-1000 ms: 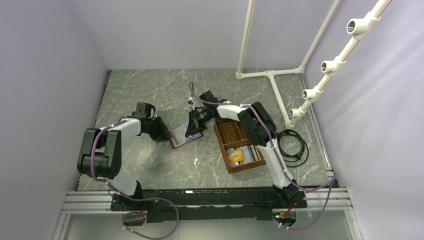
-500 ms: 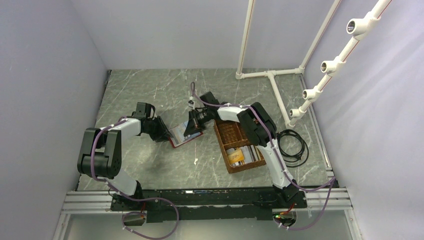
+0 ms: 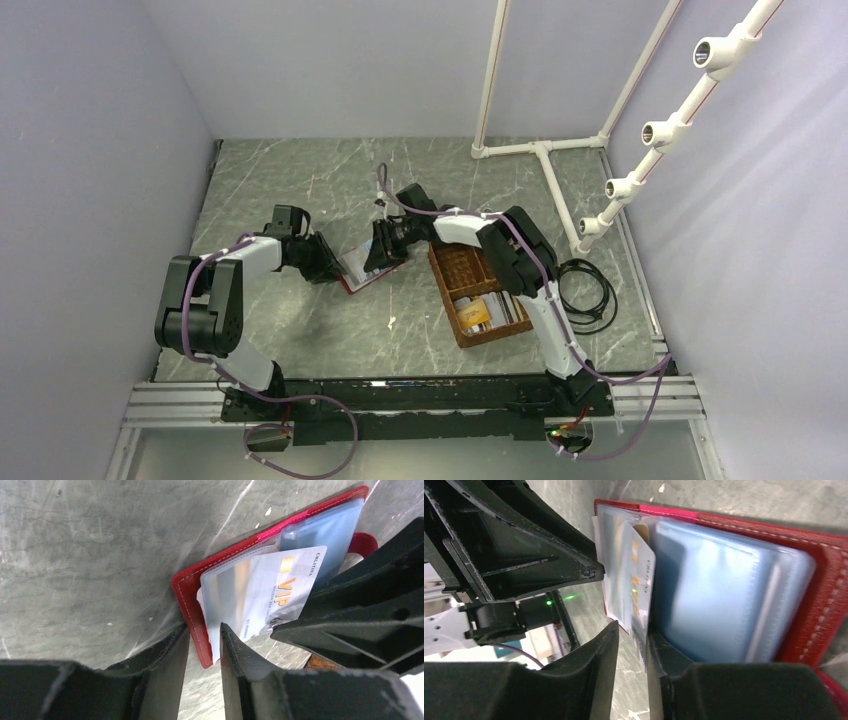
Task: Put the credit cards into the card holder
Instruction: Insert the credit card into the card holder.
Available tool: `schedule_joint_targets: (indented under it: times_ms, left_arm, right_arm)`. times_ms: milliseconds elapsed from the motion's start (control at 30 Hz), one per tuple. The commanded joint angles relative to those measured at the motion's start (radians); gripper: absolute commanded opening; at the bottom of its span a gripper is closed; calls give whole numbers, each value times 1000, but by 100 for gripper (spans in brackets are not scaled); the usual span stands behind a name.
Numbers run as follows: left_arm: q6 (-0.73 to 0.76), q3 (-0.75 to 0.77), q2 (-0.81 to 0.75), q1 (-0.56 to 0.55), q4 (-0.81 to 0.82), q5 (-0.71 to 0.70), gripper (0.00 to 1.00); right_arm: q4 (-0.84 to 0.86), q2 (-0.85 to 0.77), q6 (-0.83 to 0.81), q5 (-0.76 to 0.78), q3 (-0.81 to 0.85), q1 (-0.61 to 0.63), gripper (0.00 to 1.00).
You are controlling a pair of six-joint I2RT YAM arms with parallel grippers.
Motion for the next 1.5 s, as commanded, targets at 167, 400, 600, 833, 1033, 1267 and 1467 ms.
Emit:
schedule_joint_targets:
  times_ms: [167, 400, 600, 833, 1033, 1267, 1467]
  left_arm:
    - [32, -54, 62, -9, -7, -75, 37]
    - [32, -52, 68, -9, 0, -70, 37]
    - [32, -43, 85, -9, 14, -43, 36]
    - [28, -25, 91, -9, 12, -50, 35]
    - [21, -40, 70, -9, 16, -64, 34]
    - [16, -52, 73, -9, 32, -56, 34]
    - [24, -48, 66, -9, 21, -54, 33]
  right_arm:
    - [-329, -83, -239, 277, 56, 22, 46]
    - [-406, -99, -292, 365, 114, 27, 53]
    - [-378, -83, -341, 395, 129, 53, 57]
    - [-166, -56, -320, 118, 37, 81, 58]
    - [-251, -76, -347, 283, 60, 38, 63]
    - [-262, -149, -389, 389, 35, 36, 71]
    - [-257, -170, -396, 401, 47, 36, 72]
